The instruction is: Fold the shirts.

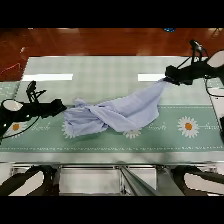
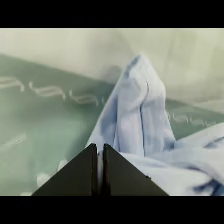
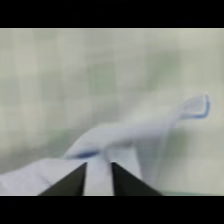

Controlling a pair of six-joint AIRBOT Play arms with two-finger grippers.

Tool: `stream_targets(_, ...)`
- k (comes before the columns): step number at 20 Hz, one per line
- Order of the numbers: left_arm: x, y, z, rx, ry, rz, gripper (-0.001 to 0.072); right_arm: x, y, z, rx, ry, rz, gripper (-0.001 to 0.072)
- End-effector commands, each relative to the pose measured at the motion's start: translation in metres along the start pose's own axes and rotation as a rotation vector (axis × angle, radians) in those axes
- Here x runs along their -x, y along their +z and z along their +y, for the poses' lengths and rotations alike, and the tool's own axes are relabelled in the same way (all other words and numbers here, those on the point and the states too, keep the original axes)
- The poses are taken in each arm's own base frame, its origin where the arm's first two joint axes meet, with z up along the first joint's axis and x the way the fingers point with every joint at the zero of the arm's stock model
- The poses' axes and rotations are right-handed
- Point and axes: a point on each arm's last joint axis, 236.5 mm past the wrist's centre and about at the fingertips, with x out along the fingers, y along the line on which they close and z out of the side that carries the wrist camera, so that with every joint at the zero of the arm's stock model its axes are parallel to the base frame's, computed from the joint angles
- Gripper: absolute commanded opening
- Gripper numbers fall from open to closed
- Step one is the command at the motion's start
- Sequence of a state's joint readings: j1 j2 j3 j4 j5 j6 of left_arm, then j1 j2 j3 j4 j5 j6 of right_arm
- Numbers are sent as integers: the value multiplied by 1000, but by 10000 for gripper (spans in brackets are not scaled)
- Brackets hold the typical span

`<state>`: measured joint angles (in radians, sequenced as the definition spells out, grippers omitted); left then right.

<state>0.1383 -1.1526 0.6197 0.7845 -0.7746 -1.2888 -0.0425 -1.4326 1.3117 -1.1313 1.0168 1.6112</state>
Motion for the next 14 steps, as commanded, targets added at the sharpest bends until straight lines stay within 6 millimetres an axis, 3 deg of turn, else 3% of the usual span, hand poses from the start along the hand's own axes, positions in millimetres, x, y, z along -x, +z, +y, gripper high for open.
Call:
stream_targets(1,-23,15,1,41,-18,37,22,-25,39,9,-111,82,-50,407)
stream_targets(3,-20,17,-5,32,-30,45,22,10,48,1,-77,80,-36,406)
stream_targets(5,-20,12,-6,29,-37,66,22,55,37,-31,-41,-3,2,406)
stream_targets(7,-20,8,-8,27,-41,81,22,101,-6,-96,-42,-237,110,406)
stream_targets(8,-20,8,-8,28,-41,83,22,115,-32,-121,-68,-327,151,406)
stream_targets(10,-20,8,-8,28,-41,84,22,113,-88,-141,-154,-344,199,406)
stream_targets(11,-20,8,-8,28,-41,84,22,100,-115,-137,-188,-295,219,406)
stream_targets(14,-20,7,-8,28,-43,88,22,49,-183,-101,-256,-76,306,406)
